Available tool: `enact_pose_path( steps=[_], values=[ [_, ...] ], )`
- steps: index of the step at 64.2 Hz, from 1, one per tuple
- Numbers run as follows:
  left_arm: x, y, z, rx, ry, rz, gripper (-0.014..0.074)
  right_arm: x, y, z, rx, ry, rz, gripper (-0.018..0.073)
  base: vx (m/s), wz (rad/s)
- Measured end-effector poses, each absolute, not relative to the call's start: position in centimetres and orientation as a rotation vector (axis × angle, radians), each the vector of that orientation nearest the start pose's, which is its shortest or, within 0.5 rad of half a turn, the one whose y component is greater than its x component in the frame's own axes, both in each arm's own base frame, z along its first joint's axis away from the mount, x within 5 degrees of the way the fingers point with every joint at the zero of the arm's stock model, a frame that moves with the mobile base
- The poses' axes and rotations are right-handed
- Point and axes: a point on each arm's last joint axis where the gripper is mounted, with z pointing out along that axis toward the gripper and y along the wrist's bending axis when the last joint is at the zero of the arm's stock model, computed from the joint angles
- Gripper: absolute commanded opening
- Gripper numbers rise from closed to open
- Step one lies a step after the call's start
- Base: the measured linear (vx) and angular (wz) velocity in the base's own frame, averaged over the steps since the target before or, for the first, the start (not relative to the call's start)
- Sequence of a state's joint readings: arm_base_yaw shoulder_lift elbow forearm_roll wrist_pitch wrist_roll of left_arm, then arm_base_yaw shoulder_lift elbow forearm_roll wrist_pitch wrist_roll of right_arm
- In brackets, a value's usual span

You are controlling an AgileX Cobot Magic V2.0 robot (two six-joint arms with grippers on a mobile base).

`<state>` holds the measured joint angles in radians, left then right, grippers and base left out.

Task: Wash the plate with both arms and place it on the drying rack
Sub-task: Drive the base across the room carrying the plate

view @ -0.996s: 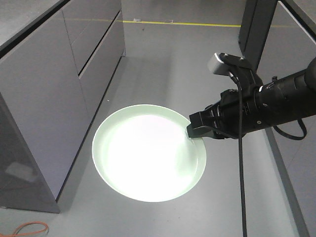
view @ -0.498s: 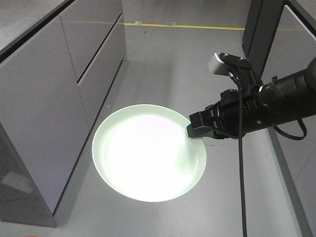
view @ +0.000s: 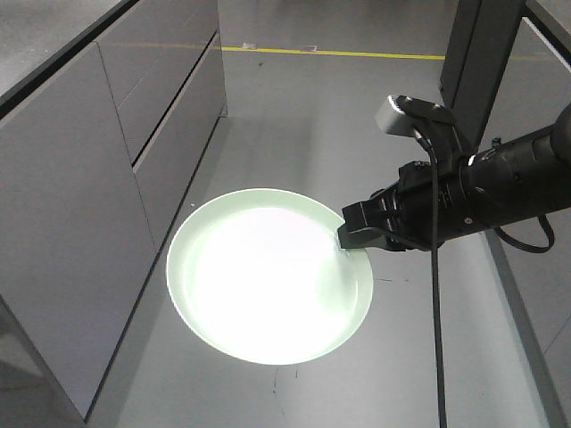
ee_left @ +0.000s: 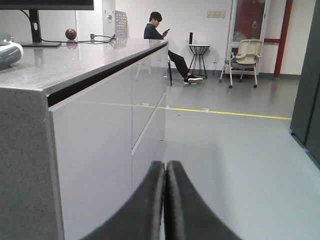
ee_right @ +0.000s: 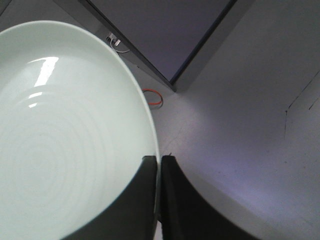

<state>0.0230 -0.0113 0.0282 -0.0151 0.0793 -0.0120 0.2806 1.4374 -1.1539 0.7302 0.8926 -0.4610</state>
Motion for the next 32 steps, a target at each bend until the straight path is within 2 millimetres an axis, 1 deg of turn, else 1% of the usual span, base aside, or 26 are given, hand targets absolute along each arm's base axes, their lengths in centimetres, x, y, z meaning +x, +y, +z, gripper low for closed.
enact_pose_path(
  steps=[32],
  values=[
    [5.67,0.12,19.71,-0.039,1.579,-0.004,-0.0007,27.17,12.76,31.76,-0.512,2.451,0.823,-0.0008,0.2,0.02]
  ],
)
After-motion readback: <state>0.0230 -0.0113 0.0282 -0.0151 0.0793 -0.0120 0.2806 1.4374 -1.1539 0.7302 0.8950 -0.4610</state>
